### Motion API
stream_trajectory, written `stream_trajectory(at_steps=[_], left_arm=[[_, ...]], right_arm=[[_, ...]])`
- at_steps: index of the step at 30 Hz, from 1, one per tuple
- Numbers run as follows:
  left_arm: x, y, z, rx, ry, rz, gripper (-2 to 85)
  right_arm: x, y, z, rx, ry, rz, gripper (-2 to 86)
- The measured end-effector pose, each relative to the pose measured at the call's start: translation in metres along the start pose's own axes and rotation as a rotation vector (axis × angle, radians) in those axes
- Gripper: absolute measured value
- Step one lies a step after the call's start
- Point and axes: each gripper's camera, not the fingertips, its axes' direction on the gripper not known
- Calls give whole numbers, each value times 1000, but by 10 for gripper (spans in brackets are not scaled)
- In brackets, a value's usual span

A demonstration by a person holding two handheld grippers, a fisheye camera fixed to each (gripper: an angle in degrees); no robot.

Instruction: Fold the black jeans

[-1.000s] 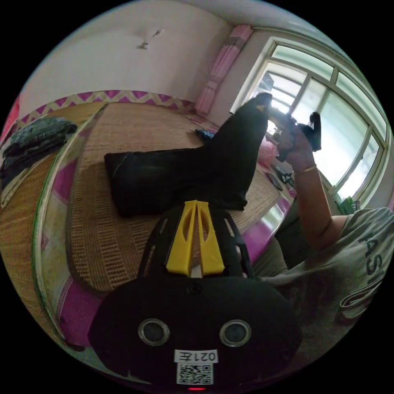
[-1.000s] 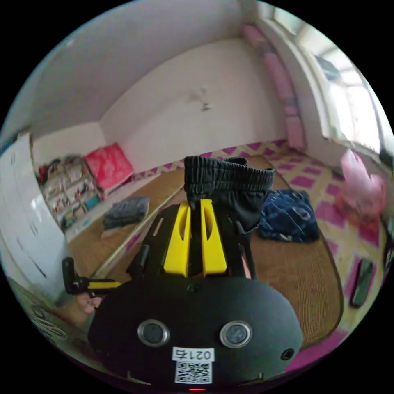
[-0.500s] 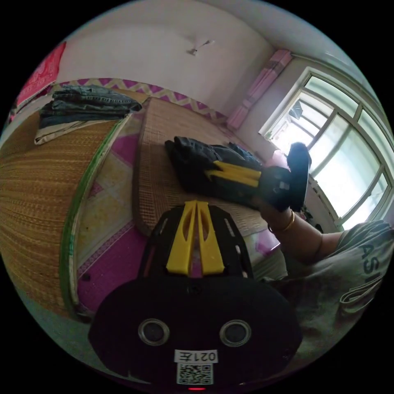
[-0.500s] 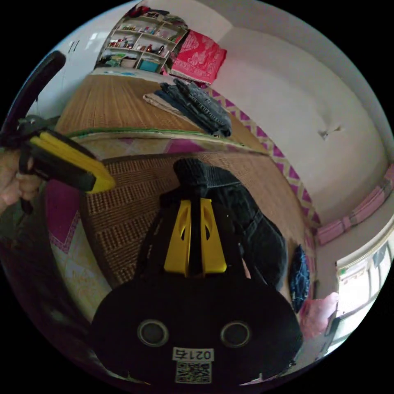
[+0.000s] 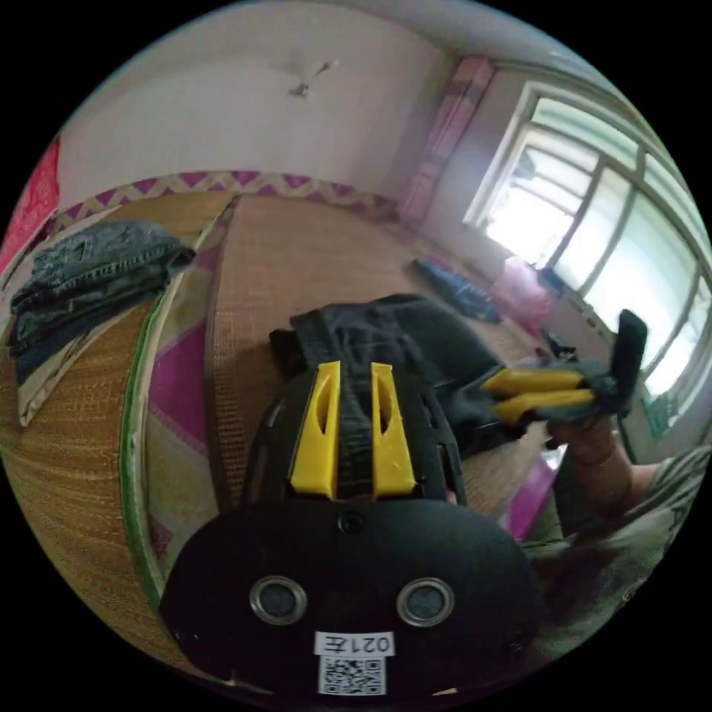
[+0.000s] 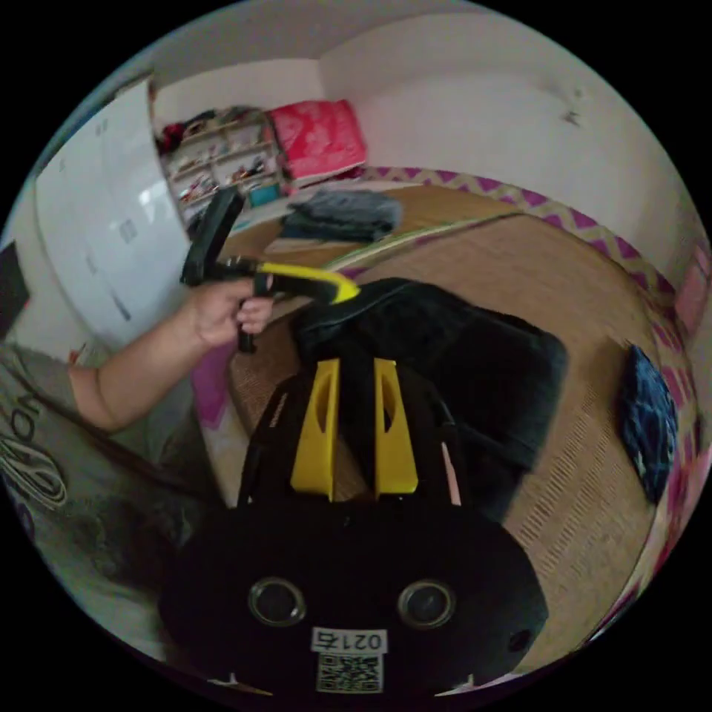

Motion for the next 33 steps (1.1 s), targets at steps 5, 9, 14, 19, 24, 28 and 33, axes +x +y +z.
stream_trajectory(at_steps=[5, 9, 14, 19, 24, 28, 33], left_arm=[[-65, -8, -21, 26, 201, -223, 7], [-118, -6, -56, 87, 334, -349, 95], [-153, -24, -48, -33, 471, -373, 157], [-164, -51, -52, -111, 507, -310, 130], [-185, -67, -64, -137, 535, -352, 88], [-203, -60, -82, -31, 629, -432, 62], [-217, -77, -163, 145, 710, -356, 50]], right_arm=[[150, 10, -10, -24, 113, 316, 128], [256, 35, 23, -64, -203, 527, 140], [315, 55, 67, -115, -344, 624, 166], [356, 61, 79, -130, -421, 628, 157], [402, 84, 118, -94, -709, 697, 102], [411, 95, 109, 7, -744, 730, 72], [369, 8, 58, 73, -672, 469, 64]])
